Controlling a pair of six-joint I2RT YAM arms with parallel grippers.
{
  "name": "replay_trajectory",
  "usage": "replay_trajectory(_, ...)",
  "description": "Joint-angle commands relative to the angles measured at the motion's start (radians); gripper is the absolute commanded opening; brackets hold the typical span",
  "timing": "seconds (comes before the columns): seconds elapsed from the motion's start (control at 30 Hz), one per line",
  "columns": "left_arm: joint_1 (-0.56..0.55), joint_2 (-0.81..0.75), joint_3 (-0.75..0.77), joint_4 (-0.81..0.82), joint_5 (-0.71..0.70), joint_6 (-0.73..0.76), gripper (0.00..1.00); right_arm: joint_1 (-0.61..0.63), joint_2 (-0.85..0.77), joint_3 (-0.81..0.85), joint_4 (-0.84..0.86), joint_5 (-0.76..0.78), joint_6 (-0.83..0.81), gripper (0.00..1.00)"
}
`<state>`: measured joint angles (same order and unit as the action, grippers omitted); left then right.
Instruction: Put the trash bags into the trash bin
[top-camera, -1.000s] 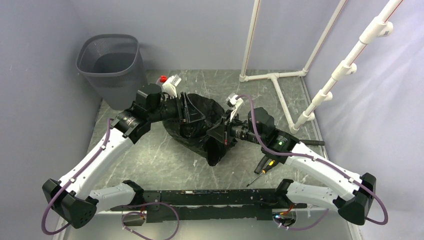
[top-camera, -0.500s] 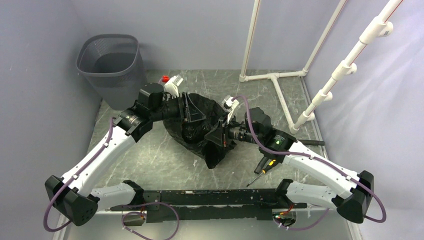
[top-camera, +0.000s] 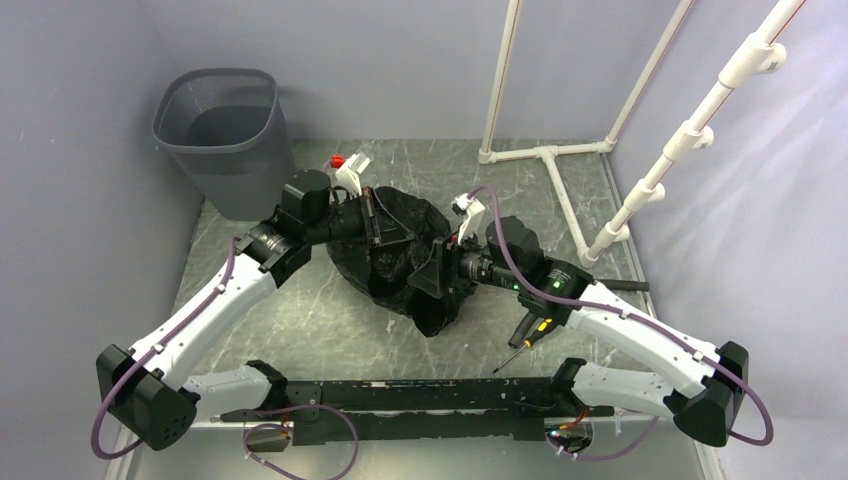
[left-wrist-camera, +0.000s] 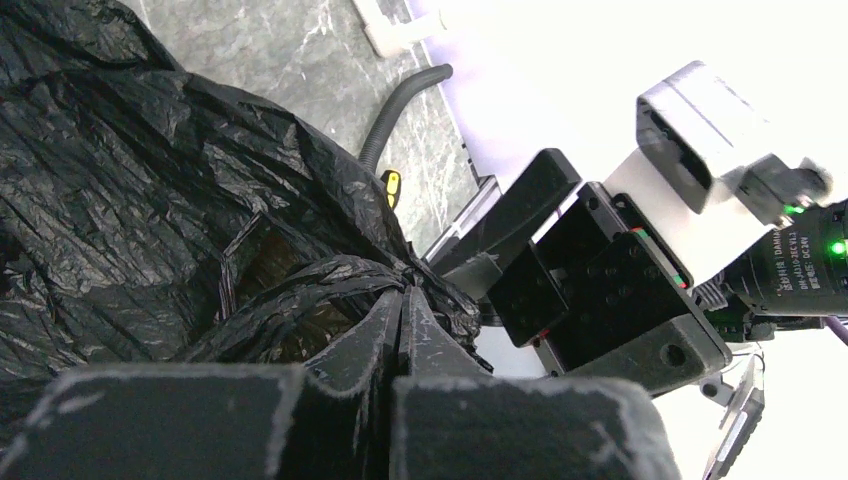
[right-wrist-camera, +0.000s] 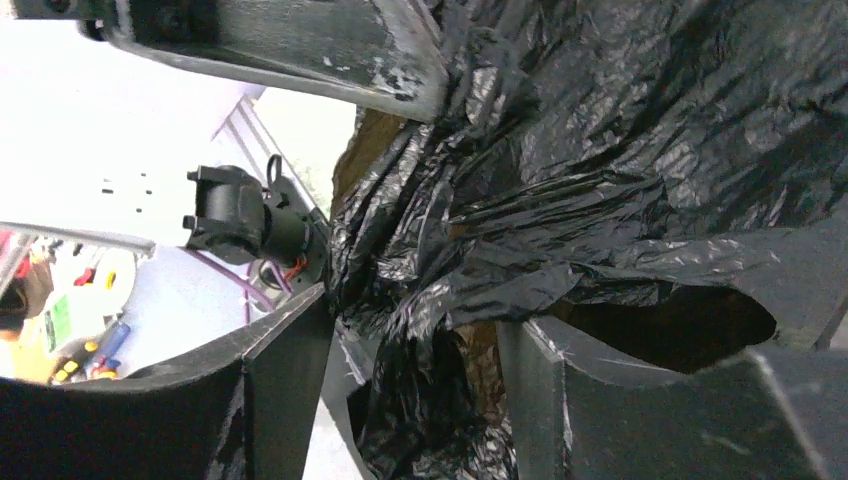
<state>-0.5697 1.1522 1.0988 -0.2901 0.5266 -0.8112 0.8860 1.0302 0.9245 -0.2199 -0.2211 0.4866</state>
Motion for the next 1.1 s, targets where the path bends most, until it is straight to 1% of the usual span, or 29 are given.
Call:
replay_trajectory(0.0,-0.017,0.012,0.016,0.082,0.014,-0.025,0.03,-0.001,-0.018,0.072,-0.098,0.071,0.124,0.69)
replay_trajectory(0.1,-0.03,0.027,0.041,0.054,-0.001,-0.009,0.03,0.001,-0.028,0.072,-0.109,0.076,0.18,0.81)
replay_trajectory(0.23,-0.041,0.045,0.04,0.061,0.0,-0.015,0.02,0.003,-0.013,0.112,-0.169,0.123,0.26,0.87)
replay_trajectory(0.27,-0.045,0.048,0.038,0.068,0.0,-0.02,0.02,0.006,-0.002,0.127,-0.197,0.136,0.275,0.94)
replay_trajectory(0.3,-0.051,0.05,0.038,0.074,-0.003,-0.023,0.03,0.015,0.01,0.151,-0.234,0.166,0.288,0.96)
replay_trajectory(0.4,-0.064,0.061,0.044,0.072,-0.015,-0.025,0.03,0.06,0.041,0.214,-0.343,0.283,0.316,0.96)
replay_trajectory(0.43,-0.067,0.066,0.046,0.072,-0.017,-0.023,0.03,0.068,0.051,0.228,-0.367,0.301,0.329,0.96)
replay_trajectory(0.57,-0.079,0.081,0.053,0.083,-0.018,-0.028,0.02,0.101,0.102,0.285,-0.455,0.364,0.365,0.94)
replay_trajectory(0.7,-0.086,0.078,0.053,0.088,-0.027,-0.034,0.03,0.141,0.15,0.34,-0.536,0.458,0.393,0.86)
replay_trajectory(0.87,-0.09,0.065,0.054,0.077,-0.045,-0.03,0.03,0.181,0.217,0.395,-0.579,0.49,0.41,0.77)
replay_trajectory(1.07,-0.09,0.044,0.048,0.061,-0.07,-0.028,0.02,0.219,0.27,0.458,-0.663,0.533,0.424,0.68)
